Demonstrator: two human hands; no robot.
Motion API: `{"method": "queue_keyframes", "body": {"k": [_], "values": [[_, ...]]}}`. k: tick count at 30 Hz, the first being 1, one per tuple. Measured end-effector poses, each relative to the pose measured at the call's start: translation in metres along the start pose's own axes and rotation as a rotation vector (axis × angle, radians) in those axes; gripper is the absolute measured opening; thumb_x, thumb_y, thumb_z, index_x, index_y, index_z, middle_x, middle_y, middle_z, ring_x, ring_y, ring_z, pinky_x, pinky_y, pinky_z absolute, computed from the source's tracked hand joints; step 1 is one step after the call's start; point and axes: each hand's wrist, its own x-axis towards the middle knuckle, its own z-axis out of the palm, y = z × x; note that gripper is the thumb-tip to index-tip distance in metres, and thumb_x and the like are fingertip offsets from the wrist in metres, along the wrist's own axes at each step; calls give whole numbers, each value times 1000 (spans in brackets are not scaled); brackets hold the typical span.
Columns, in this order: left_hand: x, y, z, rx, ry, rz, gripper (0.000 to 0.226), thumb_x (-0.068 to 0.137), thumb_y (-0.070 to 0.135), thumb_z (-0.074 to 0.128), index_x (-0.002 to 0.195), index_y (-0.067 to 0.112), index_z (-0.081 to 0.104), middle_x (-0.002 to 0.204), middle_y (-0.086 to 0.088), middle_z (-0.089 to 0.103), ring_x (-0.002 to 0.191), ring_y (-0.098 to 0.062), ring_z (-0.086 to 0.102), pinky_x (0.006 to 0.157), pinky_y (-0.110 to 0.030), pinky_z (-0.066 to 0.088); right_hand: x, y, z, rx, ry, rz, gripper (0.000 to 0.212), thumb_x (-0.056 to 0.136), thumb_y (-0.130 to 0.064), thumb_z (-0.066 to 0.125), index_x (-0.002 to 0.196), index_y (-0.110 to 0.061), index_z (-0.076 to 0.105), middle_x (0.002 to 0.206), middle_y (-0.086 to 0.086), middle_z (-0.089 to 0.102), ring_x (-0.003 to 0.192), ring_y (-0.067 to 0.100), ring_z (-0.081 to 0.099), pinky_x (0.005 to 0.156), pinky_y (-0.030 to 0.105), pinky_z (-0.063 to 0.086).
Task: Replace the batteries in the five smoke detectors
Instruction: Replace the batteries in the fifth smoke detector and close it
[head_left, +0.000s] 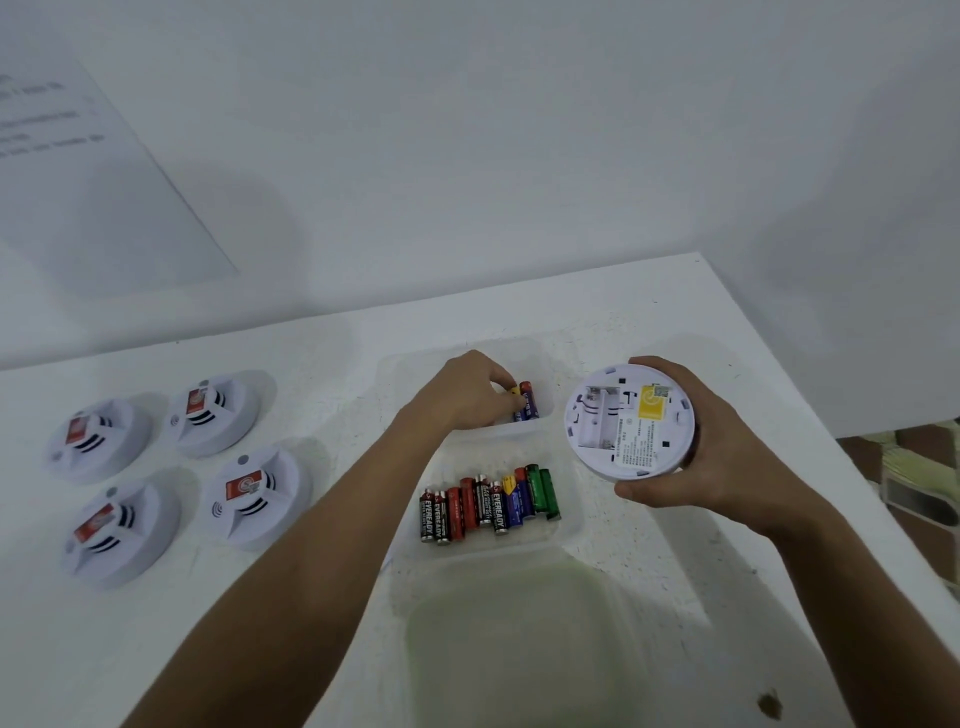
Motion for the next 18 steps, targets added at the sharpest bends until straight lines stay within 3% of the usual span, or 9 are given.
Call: {"method": "queue_keyframes", "body": {"k": [3, 6, 12, 14, 18], "values": [[-4, 1, 1, -68, 40, 0, 27, 82, 31, 73, 105, 17, 69, 84, -4, 72, 68, -11, 63, 59, -22, 46, 2, 0, 3, 12, -6, 1, 96, 52, -16, 90, 137, -28, 45, 124, -18, 60, 119, 6, 58, 89, 15, 51], [-14, 3, -1, -181, 111, -2, 18, 81, 22, 72, 97, 17, 64, 85, -4, 73, 71, -16, 69, 60, -28, 55, 5, -3, 6, 19, -17, -12, 96, 53, -15, 90, 137, -27, 44, 126, -16, 60, 120, 7, 58, 91, 17, 52], [-60, 27, -15, -426, 518, 166, 16, 84, 26, 72, 97, 27, 62, 80, 9, 72, 69, -4, 65, 53, -12, 46, 10, -9, 12, 28, -49, -53, 95, 55, -12, 90, 138, -23, 45, 127, -14, 60, 121, 8, 57, 92, 17, 51], [-78, 37, -16, -476, 508, 253, 15, 82, 26, 74, 93, 27, 63, 77, 10, 73, 67, -5, 65, 60, -15, 50, 11, -10, 16, 31, -57, -67, 95, 55, -12, 90, 138, -21, 45, 126, -11, 60, 120, 10, 58, 91, 18, 52], [-94, 42, -4, -475, 341, 314, 16, 81, 24, 76, 91, 30, 64, 75, 11, 73, 65, -7, 65, 64, -24, 54, 14, -15, 24, 37, -70, -94, 96, 55, -10, 90, 139, -17, 43, 124, -11, 62, 117, 10, 60, 89, 16, 51]]}}
